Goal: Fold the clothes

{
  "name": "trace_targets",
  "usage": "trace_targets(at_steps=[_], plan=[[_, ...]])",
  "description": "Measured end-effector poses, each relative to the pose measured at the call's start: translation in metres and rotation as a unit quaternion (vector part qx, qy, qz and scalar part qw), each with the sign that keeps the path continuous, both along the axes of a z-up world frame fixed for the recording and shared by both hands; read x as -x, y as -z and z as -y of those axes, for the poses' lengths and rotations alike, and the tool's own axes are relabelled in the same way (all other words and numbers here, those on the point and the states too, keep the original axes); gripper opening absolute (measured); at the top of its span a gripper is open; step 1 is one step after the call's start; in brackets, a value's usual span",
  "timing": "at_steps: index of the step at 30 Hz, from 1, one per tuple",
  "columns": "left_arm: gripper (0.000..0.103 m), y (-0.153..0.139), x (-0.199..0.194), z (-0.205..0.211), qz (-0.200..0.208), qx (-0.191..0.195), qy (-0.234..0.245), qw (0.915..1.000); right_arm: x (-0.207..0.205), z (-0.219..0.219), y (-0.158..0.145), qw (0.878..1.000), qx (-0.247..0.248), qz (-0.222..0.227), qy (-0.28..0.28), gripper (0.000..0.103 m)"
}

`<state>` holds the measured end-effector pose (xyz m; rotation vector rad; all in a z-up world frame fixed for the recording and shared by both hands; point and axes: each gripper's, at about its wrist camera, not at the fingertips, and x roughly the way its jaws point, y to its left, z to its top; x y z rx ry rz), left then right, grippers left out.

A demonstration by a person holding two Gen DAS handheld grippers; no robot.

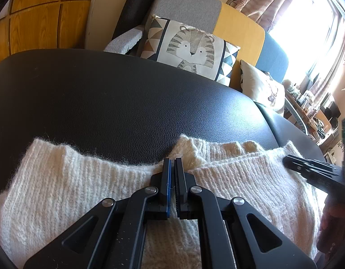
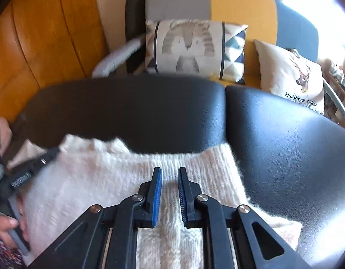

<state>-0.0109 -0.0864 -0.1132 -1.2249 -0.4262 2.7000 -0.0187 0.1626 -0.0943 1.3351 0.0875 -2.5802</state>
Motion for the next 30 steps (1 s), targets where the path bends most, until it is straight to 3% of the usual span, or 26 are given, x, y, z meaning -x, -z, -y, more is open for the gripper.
trace_targets(at_steps=[6, 13, 17, 23, 27, 30], plan=[[0.003, 0.001, 0.001, -0.001, -0.001, 0.000, 0.000, 1.0000, 0.021, 0.008, 0.011, 1.000, -0.016, 0.002, 0.008, 0.013], [0.003, 0.002, 0.000, 0.000, -0.003, 0.000, -0.001, 1.0000, 0.016, 0.004, 0.022, 0.999, -0.002, -0.041, 0.018, 0.013], [0.003, 0.002, 0.000, 0.000, -0.002, 0.000, 0.000, 1.0000, 0.018, -0.019, 0.017, 0.997, 0.067, -0.025, 0.013, 0.017], [0.003, 0.003, 0.001, 0.000, -0.003, 0.002, -0.001, 1.0000, -0.044, -0.073, -0.015, 0.988, 0.117, -0.081, 0.061, 0.017], [0.003, 0.002, 0.001, -0.001, -0.001, 0.007, -0.001, 1.0000, -0.057, -0.067, 0.013, 0.997, 0.060, -0.047, 0.033, 0.016], [0.003, 0.002, 0.002, -0.002, -0.001, 0.008, -0.002, 1.0000, -0.050, -0.077, 0.040, 0.996, 0.065, -0.020, 0.058, 0.010]])
